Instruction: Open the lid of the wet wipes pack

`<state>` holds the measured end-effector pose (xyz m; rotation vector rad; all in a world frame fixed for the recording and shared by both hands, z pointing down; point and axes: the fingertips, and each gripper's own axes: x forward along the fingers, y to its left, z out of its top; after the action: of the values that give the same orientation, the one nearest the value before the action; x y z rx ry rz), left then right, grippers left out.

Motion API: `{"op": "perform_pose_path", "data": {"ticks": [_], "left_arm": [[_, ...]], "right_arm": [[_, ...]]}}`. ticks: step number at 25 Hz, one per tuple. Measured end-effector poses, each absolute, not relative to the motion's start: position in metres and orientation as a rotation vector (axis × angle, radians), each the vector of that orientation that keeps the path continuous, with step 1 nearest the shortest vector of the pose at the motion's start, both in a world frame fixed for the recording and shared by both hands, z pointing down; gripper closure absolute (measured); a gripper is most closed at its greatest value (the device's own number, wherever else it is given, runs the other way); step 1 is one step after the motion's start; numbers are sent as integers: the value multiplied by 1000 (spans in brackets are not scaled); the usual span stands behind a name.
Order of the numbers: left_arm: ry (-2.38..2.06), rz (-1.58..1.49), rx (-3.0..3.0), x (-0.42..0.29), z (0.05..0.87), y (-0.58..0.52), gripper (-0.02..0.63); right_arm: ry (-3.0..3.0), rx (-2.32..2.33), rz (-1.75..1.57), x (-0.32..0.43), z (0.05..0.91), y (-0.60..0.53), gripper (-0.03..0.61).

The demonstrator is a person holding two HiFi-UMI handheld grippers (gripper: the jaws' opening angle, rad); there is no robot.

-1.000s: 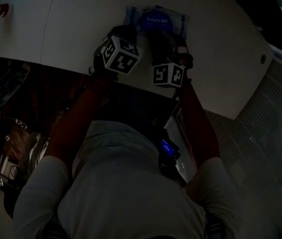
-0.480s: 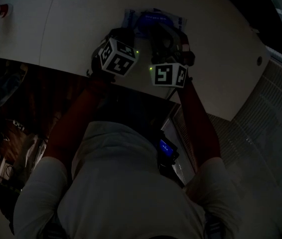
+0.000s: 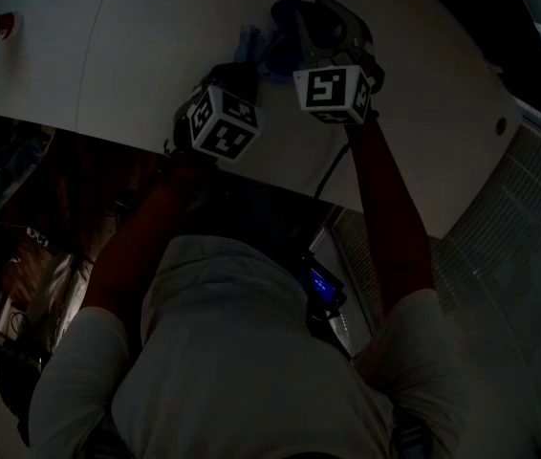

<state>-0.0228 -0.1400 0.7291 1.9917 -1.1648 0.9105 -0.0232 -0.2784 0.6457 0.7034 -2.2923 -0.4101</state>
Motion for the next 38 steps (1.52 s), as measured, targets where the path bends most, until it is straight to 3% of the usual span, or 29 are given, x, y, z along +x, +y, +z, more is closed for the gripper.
{"op": "perform_pose_path", "data": {"ticks": [6,13,22,30,32,38], "left_arm": [[-1164,902,1987,-24,727,-142,611],[-1187,831,2019,-27,716,-148,611],[-1398,589,2207,-51,565,-175,611],[-1452,323,2424,-33,411,-153,612],[-1455,258,2490,-25,377,-149,612],[-1439,63,2644,5,299,-108,612]], "right_arm": [[-2253,653,-247,-13,690,-293,479],[-2262,712,-185,-9,680,-295,479],[-2524,1000,-187,5,492,-252,492],[-2735,1215,-189,17,342,-175,532],[-2784,1318,-148,25,311,-160,566],[-2863,1445,-7,52,258,-96,577]]}}
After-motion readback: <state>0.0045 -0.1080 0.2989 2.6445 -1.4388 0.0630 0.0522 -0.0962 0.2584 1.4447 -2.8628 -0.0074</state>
